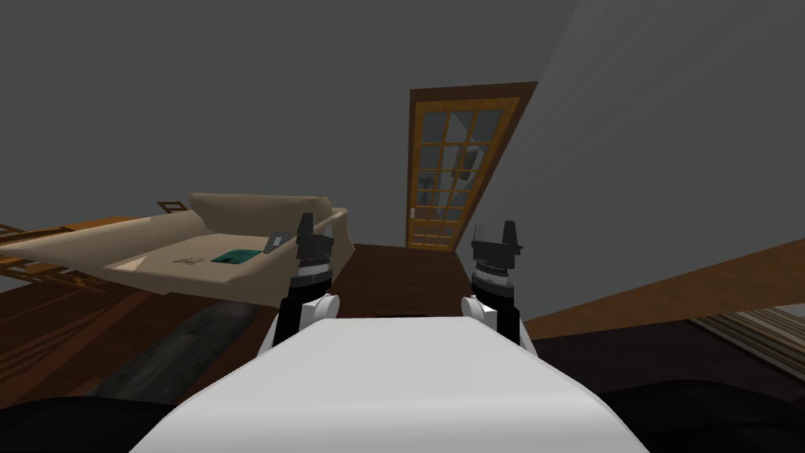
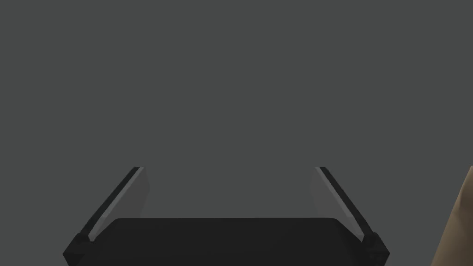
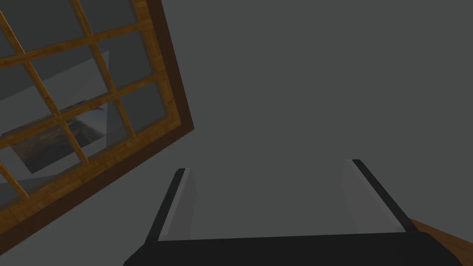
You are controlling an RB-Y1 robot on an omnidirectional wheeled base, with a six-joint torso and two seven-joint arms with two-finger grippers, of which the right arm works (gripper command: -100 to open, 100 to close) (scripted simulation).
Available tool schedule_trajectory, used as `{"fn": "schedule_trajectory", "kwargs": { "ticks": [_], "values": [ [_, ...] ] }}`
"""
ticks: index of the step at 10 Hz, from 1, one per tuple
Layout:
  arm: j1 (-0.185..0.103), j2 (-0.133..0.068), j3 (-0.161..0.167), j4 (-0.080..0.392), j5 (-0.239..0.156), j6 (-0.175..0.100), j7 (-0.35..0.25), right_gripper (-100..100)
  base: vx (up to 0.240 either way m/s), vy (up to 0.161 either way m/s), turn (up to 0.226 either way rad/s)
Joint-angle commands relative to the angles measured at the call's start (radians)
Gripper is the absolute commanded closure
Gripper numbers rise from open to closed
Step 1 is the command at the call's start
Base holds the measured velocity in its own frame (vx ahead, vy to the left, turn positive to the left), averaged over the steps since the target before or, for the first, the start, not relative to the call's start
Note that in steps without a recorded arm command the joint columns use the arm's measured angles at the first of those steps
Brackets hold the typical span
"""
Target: Pull the door open
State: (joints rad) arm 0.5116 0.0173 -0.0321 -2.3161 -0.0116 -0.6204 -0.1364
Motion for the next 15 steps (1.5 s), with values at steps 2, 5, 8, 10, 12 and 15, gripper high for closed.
{"fn": "schedule_trajectory", "kwargs": {
  "ticks": [2,5,8,10,12,15],
  "values": [
    [-0.017,-0.019,0.008,0.051,-0.019,-0.008,-0.040,-100,0.085,0.004,0.017],
    [-0.044,-0.043,0.020,0.128,-0.047,-0.019,-0.101,-100,0.149,0.023,0.019],
    [-0.063,-0.059,0.029,0.183,-0.067,-0.028,-0.146,-100,0.121,0.024,0.013],
    [-0.074,-0.067,0.035,0.216,-0.079,-0.033,-0.172,-100,0.073,0.002,0.012],
    [-0.091,-0.078,0.043,0.266,-0.097,-0.040,-0.211,-100,0.109,0.011,0.015],
    [-0.110,-0.090,0.052,0.322,-0.118,-0.049,-0.256,-100,0.107,0.016,0.014]
  ]
}}
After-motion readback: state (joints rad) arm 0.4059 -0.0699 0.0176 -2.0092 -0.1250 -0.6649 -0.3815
